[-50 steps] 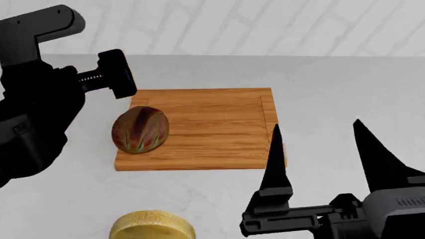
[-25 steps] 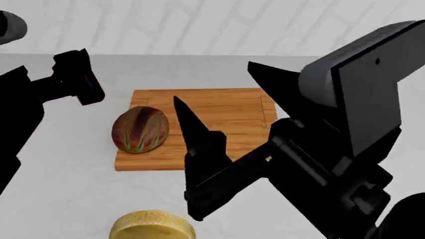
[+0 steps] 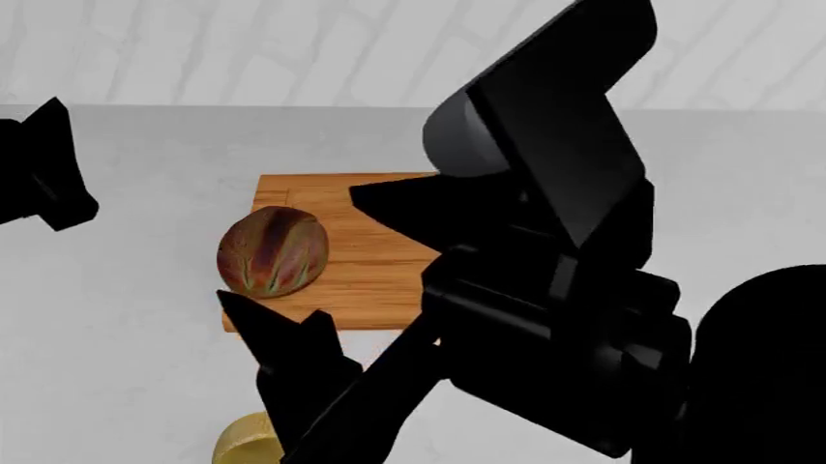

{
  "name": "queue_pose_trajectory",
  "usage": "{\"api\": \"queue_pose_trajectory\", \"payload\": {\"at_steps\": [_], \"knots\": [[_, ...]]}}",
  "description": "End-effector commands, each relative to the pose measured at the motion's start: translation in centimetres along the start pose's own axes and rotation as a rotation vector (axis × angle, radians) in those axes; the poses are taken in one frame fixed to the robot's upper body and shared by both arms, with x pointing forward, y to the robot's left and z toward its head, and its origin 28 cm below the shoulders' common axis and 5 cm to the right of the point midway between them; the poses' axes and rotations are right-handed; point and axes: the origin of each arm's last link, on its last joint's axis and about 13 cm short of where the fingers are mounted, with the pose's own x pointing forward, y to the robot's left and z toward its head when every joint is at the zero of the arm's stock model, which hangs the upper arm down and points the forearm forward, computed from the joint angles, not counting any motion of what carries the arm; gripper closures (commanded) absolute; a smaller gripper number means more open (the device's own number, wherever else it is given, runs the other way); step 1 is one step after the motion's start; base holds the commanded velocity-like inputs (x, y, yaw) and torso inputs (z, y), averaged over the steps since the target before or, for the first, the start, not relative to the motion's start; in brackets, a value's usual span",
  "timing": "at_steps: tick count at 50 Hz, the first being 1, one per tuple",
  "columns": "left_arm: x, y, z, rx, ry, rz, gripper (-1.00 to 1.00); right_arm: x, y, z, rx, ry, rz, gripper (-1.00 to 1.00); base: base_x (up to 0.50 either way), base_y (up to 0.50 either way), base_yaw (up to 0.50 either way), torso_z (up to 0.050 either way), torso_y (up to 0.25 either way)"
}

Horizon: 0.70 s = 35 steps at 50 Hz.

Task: Place the bread and cheese on the cutting board.

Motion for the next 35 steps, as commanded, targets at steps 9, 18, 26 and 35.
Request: {"api": "queue_pose_trajectory", "payload": {"at_steps": [9, 18, 26, 35], "knots": [[-4.5, 2.5, -0.8, -0.063, -0.053, -0.02, -1.0, 0.7, -0.8, 1.3, 0.001, 0.167, 0.054, -1.0, 0.0, 0.0, 0.0, 0.0, 0.0], [-5.8, 2.9, -0.6, -0.087, -0.08, -0.04, -1.0, 1.0, -1.0, 0.4, 0.02, 0.263, 0.068, -1.0, 0.0, 0.0, 0.0, 0.0, 0.0], [-6.8, 3.3, -0.5, -0.114, -0.114, -0.049, -1.0, 1.1, -1.3, 0.5, 0.023, 0.325, 0.069, -1.0, 0.0, 0.0, 0.0, 0.0, 0.0], [-7.1, 3.5, -0.4, -0.101, -0.131, -0.05, -1.0, 1.7, -2.4, 1.0, 0.013, 0.357, 0.02, -1.0, 0.0, 0.0, 0.0, 0.0, 0.0]]}}
